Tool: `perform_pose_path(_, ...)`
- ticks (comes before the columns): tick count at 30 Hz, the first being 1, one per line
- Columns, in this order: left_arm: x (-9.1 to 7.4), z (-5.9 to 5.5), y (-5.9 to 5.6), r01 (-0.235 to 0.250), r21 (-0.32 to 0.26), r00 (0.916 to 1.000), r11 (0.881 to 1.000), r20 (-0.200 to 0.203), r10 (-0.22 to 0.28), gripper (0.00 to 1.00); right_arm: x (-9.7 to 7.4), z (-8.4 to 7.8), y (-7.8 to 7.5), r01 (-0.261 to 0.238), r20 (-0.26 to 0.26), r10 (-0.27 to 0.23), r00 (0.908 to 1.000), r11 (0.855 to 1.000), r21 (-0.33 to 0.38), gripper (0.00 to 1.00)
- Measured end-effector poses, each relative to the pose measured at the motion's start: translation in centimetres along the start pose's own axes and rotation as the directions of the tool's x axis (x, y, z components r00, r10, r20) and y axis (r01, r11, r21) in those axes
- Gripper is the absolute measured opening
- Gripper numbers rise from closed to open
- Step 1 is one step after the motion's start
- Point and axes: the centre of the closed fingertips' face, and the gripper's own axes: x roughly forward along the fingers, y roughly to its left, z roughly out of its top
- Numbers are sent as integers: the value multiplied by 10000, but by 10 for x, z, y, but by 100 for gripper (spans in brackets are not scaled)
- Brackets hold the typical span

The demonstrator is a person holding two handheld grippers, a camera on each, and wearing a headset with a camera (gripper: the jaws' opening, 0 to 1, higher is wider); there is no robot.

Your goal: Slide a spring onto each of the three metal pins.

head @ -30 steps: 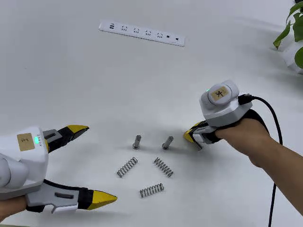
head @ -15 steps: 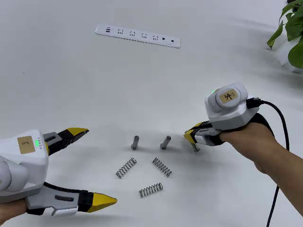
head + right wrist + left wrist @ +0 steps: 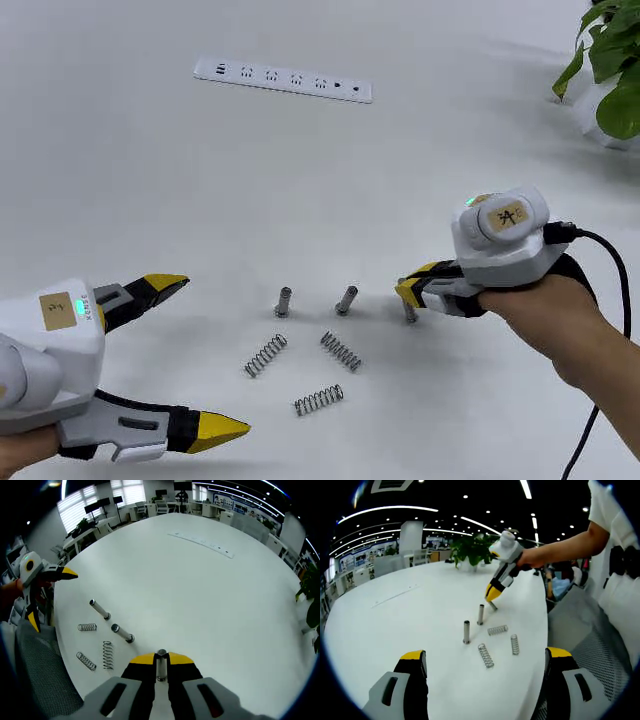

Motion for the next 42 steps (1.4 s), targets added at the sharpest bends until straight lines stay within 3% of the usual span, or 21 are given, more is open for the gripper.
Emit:
perform_pose_path(18, 2, 0, -6, 65, 32, 9999, 10000, -79, -64, 100, -19, -9, 8, -2, 831, 6, 9965, 10000, -47, 9)
perform_pose_path(30, 1, 1, -6, 104, 100, 9999, 9999, -99, -103, 100, -20, -14, 15, -12, 1398, 14, 9902, 10000, -20, 9)
perform_pose_path(42, 2, 3, -10, 145, 142, 9998, 9998, -107, -144, 100, -17, -13, 12, 30, 1425, -25, 9898, 10000, -35, 9)
